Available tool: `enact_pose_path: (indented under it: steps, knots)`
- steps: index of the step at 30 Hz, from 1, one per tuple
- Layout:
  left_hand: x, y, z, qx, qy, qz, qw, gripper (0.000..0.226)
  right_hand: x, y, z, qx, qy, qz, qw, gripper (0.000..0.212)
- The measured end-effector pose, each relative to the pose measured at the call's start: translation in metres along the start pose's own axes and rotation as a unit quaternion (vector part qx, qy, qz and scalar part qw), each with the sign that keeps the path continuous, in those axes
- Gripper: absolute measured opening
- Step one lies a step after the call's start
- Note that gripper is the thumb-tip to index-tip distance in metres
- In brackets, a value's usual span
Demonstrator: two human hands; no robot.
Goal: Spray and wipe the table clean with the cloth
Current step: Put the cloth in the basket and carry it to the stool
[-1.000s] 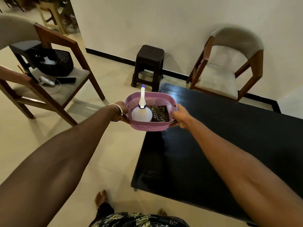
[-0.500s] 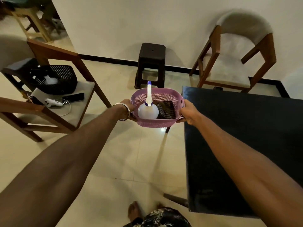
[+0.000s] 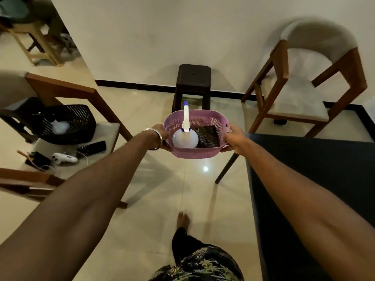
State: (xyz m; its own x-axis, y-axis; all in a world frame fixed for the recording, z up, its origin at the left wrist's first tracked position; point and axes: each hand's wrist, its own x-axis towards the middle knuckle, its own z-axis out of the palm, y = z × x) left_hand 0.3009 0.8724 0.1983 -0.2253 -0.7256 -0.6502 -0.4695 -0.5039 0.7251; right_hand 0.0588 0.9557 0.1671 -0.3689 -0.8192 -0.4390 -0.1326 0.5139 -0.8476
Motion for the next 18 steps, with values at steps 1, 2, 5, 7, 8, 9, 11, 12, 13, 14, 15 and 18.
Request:
enact_pose_path:
  steps: [1, 2, 5, 7, 8, 9, 11, 12, 13, 14, 15, 18]
  knots:
    - [0.016, 0.013, -0.005, 0.002, 0.000, 0.000, 1.000, 0.019, 0.018, -0.009, 0.000, 0.001, -0.003, -0.002, 1.000, 0.034]
    - [0.032, 0.025, -0.009, 0.006, 0.001, 0.002, 1.000, 0.021, 0.036, -0.018, 0.000, 0.004, -0.005, -0.004, 1.000, 0.032]
    - [0.075, 0.064, -0.021, 0.015, 0.003, 0.006, 1.000, 0.026, 0.082, -0.045, -0.001, 0.012, 0.004, -0.007, 1.000, 0.030]
    - [0.107, 0.090, -0.027, 0.019, 0.006, 0.007, 1.000, 0.026, 0.115, -0.065, -0.002, 0.013, 0.014, -0.003, 1.000, 0.030]
    - [0.120, 0.101, -0.030, 0.022, 0.004, 0.009, 1.000, 0.027, 0.129, -0.072, -0.003, 0.013, 0.017, -0.003, 1.000, 0.030]
    - [0.135, 0.115, -0.033, 0.023, 0.003, 0.009, 1.000, 0.027, 0.147, -0.082, -0.004, 0.011, 0.019, -0.002, 1.000, 0.031]
    - [0.168, 0.141, -0.040, 0.021, 0.003, 0.006, 1.000, 0.029, 0.183, -0.102, -0.007, 0.010, 0.027, 0.007, 1.000, 0.032]
    - [0.184, 0.154, -0.044, 0.022, 0.004, 0.005, 1.000, 0.031, 0.202, -0.110, -0.008, 0.010, 0.028, 0.012, 0.999, 0.031]
    - [0.198, 0.164, -0.047, 0.024, 0.005, 0.005, 1.000, 0.032, 0.218, -0.117, -0.009, 0.008, 0.025, 0.012, 1.000, 0.029]
    - [0.216, 0.176, -0.050, 0.023, 0.004, 0.006, 1.000, 0.032, 0.238, -0.126, -0.009, 0.008, 0.020, 0.009, 1.000, 0.027]
    - [0.232, 0.189, -0.054, 0.020, 0.004, 0.004, 1.000, 0.033, 0.258, -0.135, -0.009, 0.010, 0.016, 0.009, 1.000, 0.025]
    - [0.288, 0.224, -0.065, 0.015, 0.008, 0.002, 1.000, 0.033, 0.321, -0.157, -0.010, 0.021, 0.017, 0.012, 1.000, 0.027]
